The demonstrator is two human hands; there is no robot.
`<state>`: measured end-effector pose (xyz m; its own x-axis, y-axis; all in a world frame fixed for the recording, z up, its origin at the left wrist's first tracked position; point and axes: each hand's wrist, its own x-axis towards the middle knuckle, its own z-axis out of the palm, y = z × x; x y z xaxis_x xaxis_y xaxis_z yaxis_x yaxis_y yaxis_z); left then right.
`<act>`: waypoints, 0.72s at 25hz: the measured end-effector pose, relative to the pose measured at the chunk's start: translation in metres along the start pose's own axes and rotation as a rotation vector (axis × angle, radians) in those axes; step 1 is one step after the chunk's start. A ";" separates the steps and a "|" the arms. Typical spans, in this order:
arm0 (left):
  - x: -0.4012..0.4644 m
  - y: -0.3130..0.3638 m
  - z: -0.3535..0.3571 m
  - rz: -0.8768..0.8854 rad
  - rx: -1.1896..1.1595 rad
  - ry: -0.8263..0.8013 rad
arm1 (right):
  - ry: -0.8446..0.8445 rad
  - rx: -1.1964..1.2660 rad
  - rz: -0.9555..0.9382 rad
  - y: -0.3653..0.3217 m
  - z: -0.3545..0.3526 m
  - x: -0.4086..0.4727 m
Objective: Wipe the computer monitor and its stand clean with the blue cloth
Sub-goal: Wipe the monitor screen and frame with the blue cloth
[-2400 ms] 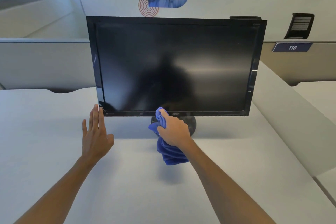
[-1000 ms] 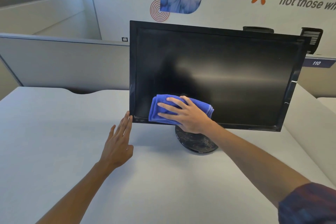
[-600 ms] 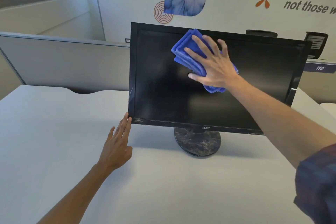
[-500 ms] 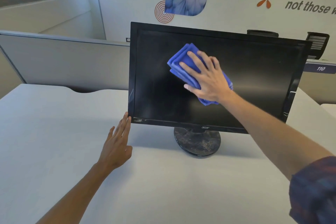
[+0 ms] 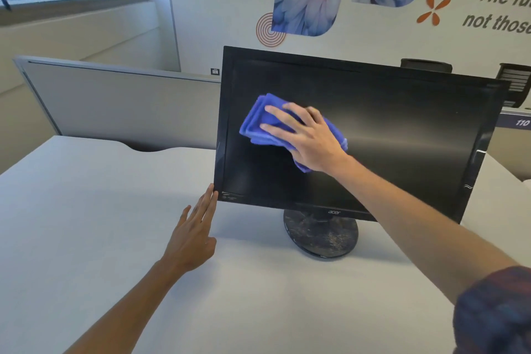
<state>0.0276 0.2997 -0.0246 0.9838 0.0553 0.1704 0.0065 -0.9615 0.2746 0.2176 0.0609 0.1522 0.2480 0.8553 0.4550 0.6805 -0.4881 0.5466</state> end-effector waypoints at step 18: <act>-0.002 -0.007 -0.006 -0.003 0.004 0.002 | -0.224 0.140 -0.015 -0.132 0.052 -0.017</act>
<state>0.0245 0.3077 -0.0211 0.9834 0.0584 0.1716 0.0099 -0.9625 0.2711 0.1594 0.1204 0.0356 0.3730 0.8869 0.2726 0.7702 -0.4598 0.4420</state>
